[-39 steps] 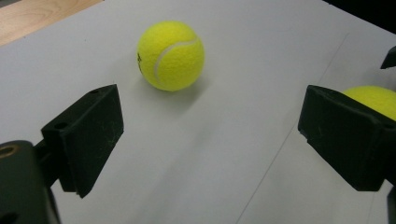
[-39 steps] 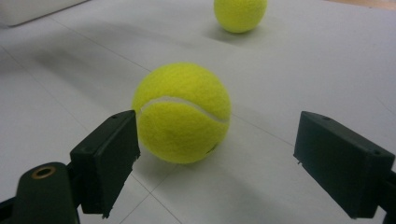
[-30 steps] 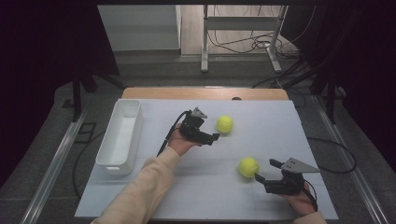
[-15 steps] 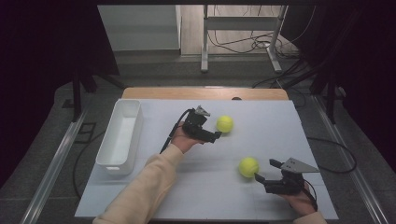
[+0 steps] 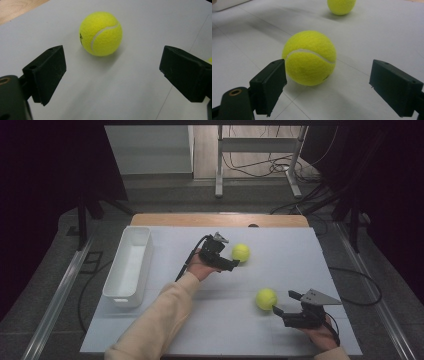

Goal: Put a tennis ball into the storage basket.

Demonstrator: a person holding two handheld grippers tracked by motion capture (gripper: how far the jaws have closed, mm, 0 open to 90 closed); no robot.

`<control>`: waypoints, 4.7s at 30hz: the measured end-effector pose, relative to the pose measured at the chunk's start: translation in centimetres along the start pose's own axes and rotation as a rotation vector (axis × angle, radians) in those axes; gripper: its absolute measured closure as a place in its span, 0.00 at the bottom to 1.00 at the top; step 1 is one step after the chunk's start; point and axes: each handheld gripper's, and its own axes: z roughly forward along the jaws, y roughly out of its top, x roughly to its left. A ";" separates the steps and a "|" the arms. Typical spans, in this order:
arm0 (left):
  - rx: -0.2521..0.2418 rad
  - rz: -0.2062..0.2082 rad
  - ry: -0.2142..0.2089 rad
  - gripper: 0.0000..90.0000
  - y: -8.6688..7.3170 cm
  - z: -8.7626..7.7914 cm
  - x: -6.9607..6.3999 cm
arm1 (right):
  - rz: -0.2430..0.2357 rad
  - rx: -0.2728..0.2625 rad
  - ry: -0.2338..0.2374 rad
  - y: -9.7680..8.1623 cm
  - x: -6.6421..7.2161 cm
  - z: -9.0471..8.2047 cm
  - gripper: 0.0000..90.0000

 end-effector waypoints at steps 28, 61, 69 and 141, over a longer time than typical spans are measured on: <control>0.051 0.018 0.000 0.09 1.4 3.0 0.0 | -0.004 0.007 0.000 -0.1 -0.1 0.1 0.16; 0.083 -0.031 -0.006 0.09 2.8 6.8 1.6 | 0.004 0.012 -0.002 -0.2 -0.3 0.1 0.16; 0.099 -0.031 -0.003 0.09 3.3 7.7 1.4 | 0.001 0.005 0.003 -0.1 -0.3 0.0 0.16; 0.022 -0.001 -0.056 0.29 1.6 1.4 0.5 | 0.003 0.003 -0.011 -0.2 -0.3 0.0 0.16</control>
